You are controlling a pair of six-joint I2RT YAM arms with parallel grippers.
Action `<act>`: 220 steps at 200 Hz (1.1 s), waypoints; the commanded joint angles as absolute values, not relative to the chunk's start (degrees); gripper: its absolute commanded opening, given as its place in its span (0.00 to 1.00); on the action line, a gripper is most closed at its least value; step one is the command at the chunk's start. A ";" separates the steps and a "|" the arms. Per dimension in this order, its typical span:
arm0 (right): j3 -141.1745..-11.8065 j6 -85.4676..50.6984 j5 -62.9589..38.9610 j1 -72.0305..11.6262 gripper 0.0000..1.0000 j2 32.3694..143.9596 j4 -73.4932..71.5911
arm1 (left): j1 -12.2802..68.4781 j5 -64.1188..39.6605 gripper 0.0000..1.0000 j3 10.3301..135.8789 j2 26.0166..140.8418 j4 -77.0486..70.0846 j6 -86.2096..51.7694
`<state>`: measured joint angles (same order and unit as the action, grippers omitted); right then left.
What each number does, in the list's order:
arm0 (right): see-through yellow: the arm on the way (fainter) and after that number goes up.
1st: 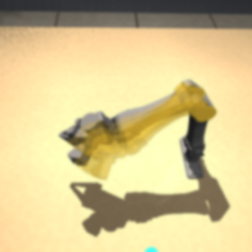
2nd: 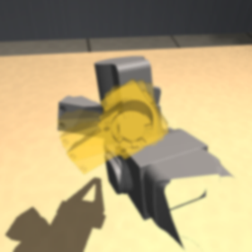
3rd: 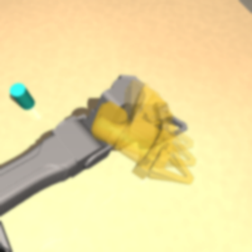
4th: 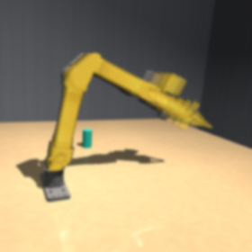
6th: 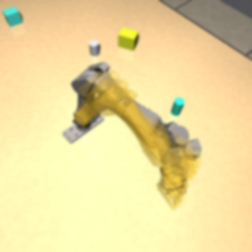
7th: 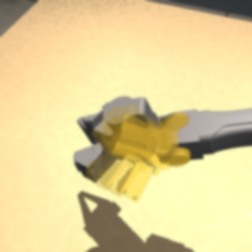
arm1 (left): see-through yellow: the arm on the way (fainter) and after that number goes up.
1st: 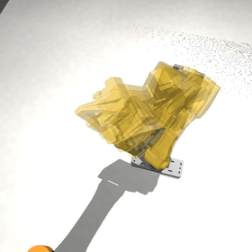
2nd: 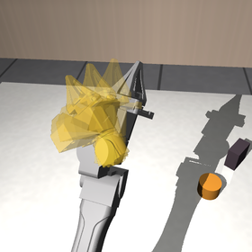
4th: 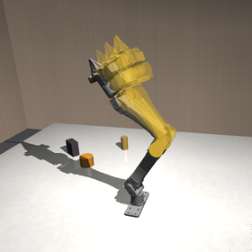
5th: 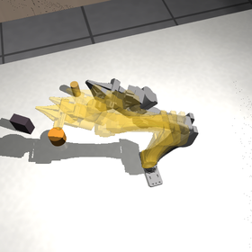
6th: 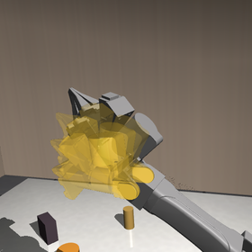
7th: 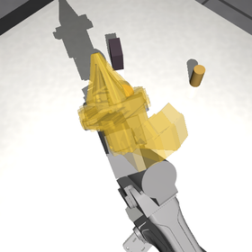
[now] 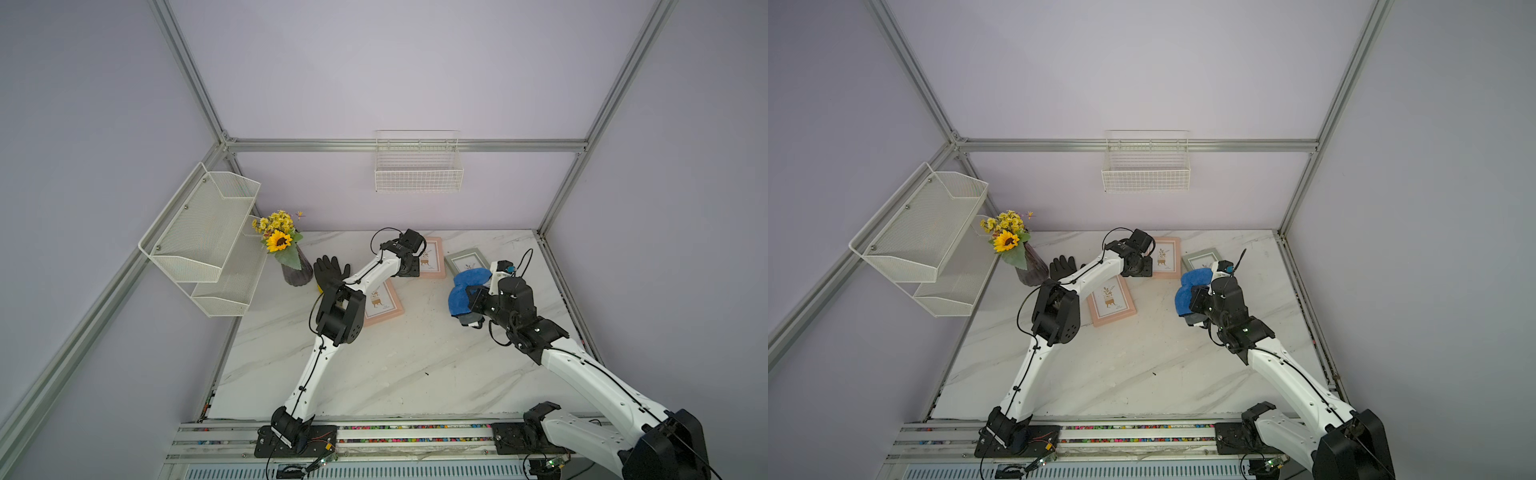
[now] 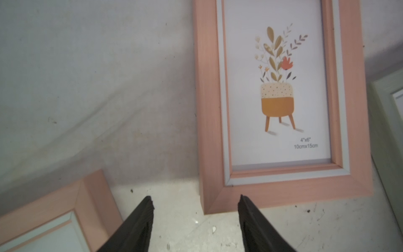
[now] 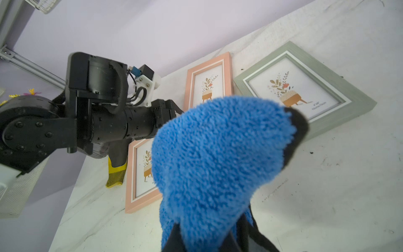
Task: Wipe the picture frame with a cloth
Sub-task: Move the picture frame to the center of the board.
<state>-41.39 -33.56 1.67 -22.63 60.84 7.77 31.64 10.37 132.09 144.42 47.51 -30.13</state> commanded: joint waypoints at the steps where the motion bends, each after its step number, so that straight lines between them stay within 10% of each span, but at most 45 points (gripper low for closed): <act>1: -40.19 -33.61 0.71 -22.55 0.07 60.36 6.87 | 30.95 11.70 0.63 136.12 145.65 46.41 -28.57; 141: -40.90 -33.18 1.22 -22.50 0.08 61.24 7.16 | 31.18 9.42 0.52 135.43 149.80 40.81 -26.89; 220: -42.99 -33.18 4.32 -22.50 0.09 63.18 8.61 | 35.03 9.59 0.20 120.18 140.48 40.17 -28.82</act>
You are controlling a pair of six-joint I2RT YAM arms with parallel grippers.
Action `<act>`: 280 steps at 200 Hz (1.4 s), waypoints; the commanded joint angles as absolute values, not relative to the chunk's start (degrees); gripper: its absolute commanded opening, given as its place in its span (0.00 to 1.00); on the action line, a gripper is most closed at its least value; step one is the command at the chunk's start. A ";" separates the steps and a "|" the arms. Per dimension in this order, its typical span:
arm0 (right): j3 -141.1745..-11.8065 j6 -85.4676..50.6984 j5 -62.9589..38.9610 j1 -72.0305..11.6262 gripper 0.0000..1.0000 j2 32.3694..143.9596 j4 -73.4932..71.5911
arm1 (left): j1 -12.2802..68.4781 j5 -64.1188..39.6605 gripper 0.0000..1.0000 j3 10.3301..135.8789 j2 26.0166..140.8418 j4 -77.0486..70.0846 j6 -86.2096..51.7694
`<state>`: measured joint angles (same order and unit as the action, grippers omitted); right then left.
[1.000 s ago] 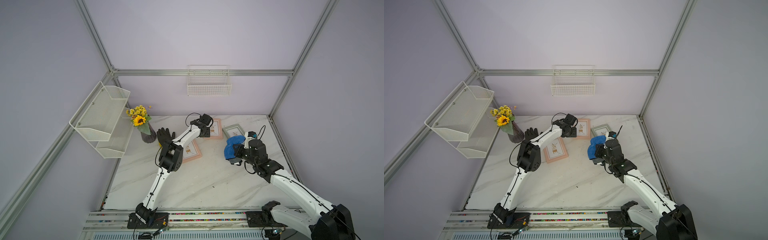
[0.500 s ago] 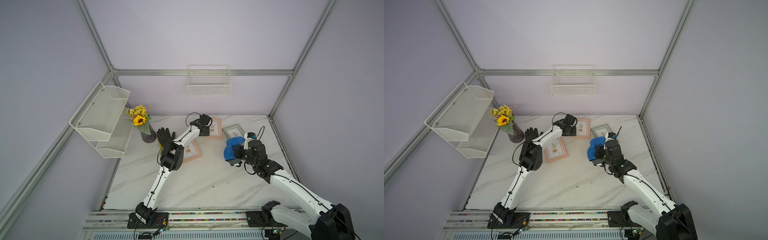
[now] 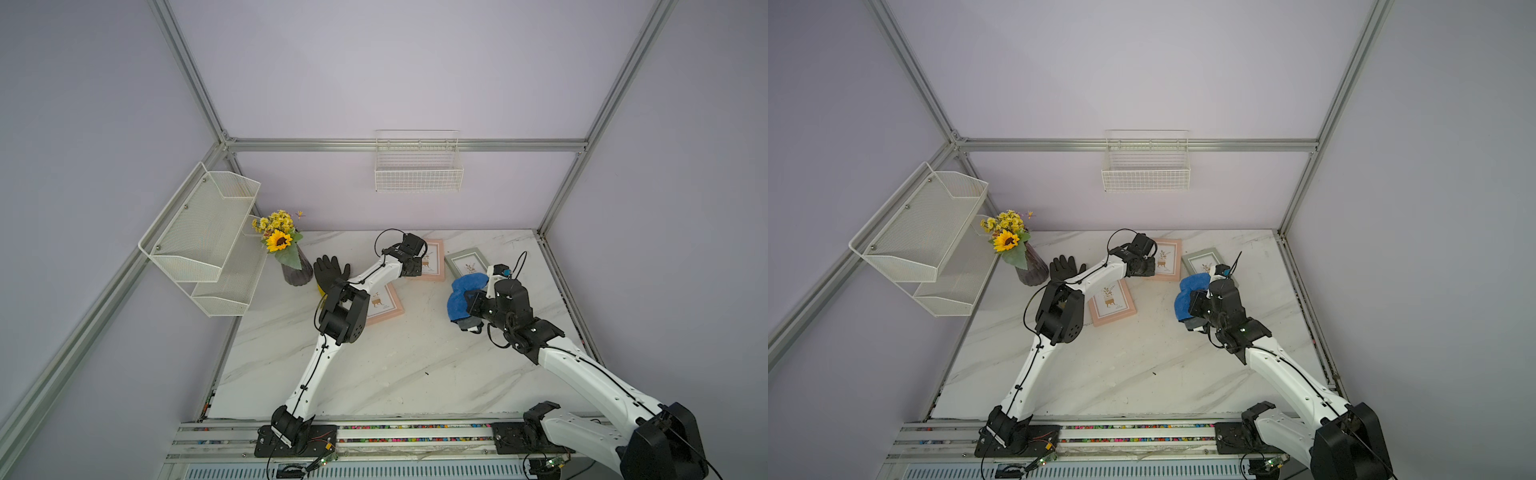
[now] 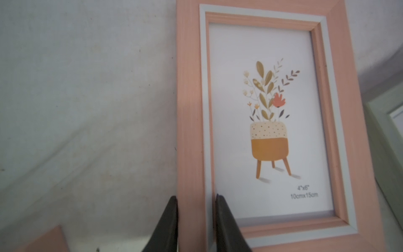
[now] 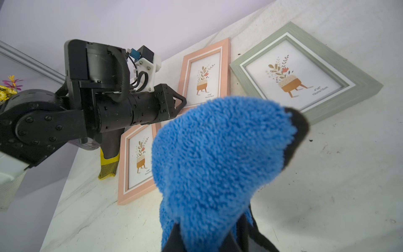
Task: Wipe the picture frame with a cloth
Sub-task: Move the picture frame to the center of the board.
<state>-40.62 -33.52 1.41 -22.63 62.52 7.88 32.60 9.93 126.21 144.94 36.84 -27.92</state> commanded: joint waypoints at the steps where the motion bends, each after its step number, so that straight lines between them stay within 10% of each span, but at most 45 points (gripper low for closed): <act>1: -43.03 -33.20 4.36 -22.50 0.09 63.23 8.61 | 35.09 9.58 0.20 119.99 140.25 40.12 -28.91; 161: -44.88 -32.75 4.83 -22.15 0.09 79.54 8.81 | 48.42 10.56 0.21 76.40 112.23 30.75 -43.47; 280: -52.08 -31.80 2.37 -22.18 0.10 88.16 10.60 | 40.30 10.29 0.45 101.53 123.12 42.78 -32.96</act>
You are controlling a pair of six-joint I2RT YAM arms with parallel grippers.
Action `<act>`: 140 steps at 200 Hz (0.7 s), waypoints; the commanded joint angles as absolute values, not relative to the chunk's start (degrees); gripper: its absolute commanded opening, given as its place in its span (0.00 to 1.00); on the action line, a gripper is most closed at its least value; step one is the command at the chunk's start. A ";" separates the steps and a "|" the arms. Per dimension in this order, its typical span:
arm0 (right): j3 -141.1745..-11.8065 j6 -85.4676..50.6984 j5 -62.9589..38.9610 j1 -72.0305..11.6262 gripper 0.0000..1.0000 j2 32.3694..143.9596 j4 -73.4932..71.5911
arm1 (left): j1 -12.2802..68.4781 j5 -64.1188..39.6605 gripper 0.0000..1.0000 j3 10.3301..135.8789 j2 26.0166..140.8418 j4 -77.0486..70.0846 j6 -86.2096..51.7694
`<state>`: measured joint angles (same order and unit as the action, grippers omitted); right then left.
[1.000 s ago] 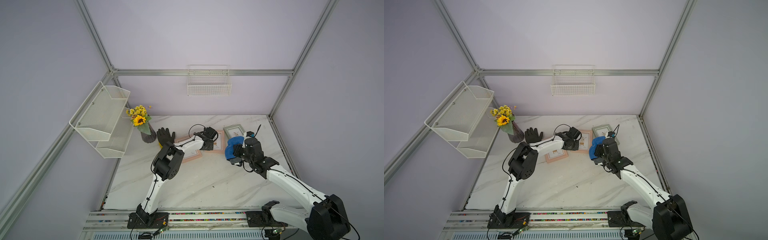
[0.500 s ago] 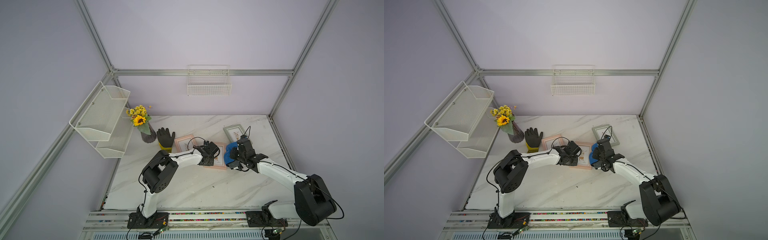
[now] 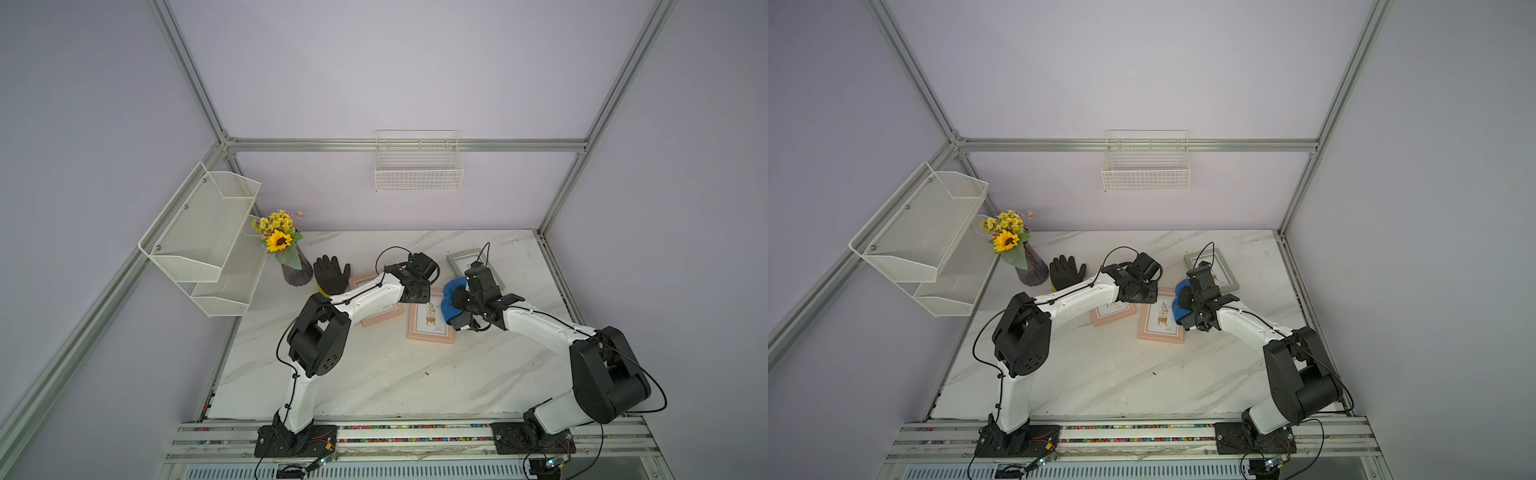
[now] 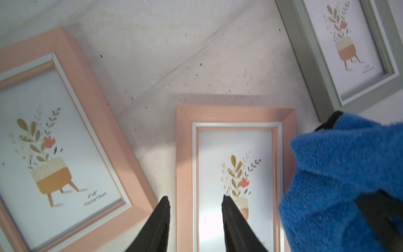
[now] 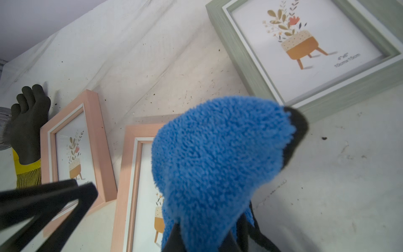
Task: Wipe the picture frame with a cloth
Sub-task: Move the picture frame to the center of the board, then wipe the dirt from the picture frame.
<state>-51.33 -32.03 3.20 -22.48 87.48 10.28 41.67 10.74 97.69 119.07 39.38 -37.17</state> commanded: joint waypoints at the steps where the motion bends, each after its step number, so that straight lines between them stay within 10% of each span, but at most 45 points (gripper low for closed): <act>1: -52.06 -31.81 2.28 -22.16 0.10 88.15 10.57 | 40.28 10.24 0.45 101.70 123.21 42.79 -32.87; 140: -49.87 -31.25 4.40 -23.51 0.10 94.35 15.29 | 40.14 7.37 0.37 98.14 126.97 39.62 -33.84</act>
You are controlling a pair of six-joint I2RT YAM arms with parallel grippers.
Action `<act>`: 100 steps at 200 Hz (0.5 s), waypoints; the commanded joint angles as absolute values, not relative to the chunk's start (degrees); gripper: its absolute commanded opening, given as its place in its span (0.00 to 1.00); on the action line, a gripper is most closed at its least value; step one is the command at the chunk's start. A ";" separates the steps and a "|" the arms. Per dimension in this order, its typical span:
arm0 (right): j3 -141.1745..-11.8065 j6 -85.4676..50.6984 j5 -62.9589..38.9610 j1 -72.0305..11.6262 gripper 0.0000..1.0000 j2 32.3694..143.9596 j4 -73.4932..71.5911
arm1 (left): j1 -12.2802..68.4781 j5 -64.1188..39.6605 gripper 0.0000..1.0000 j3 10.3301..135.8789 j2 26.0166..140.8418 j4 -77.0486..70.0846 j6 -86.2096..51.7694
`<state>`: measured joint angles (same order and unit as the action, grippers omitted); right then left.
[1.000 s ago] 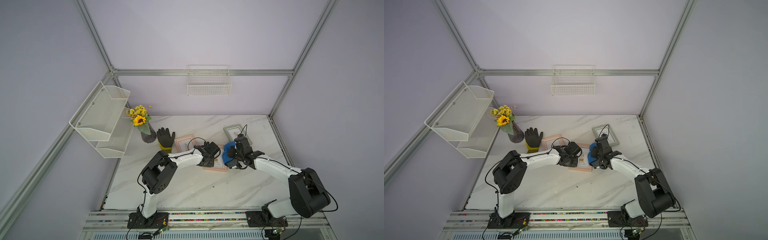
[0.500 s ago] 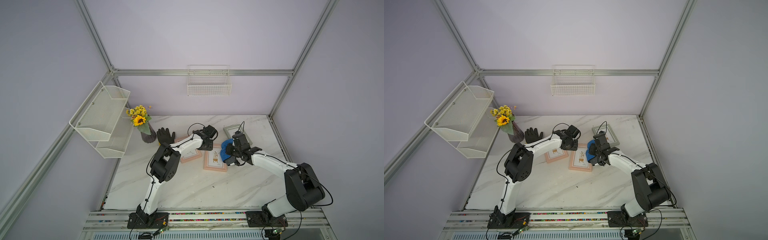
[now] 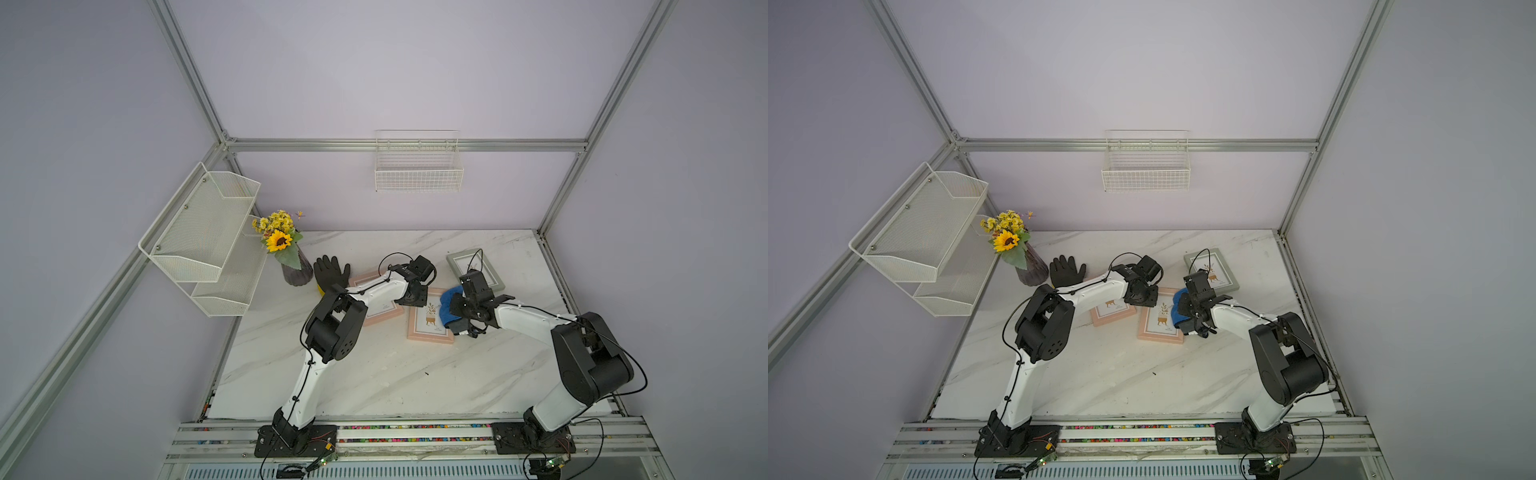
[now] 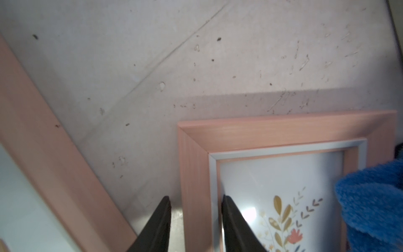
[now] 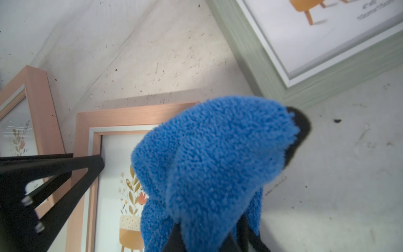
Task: Wipe the picture frame with a cloth
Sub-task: Wipe the dirt from the picture frame.
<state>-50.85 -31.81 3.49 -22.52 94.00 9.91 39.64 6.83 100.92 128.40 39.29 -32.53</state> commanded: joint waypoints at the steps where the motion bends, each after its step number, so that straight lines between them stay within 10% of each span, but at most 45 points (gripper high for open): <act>1: -49.81 -31.31 4.40 -23.62 0.10 94.28 15.47 | 40.16 7.38 0.37 98.02 126.99 39.58 -33.88; 100: -58.19 -32.17 6.16 -22.94 0.12 97.87 19.32 | 41.50 7.73 0.31 92.95 126.04 36.61 -33.66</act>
<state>-53.32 -33.65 5.87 -26.04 93.76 16.82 40.62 8.01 95.44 125.97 33.61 -33.85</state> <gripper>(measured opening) 0.142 0.315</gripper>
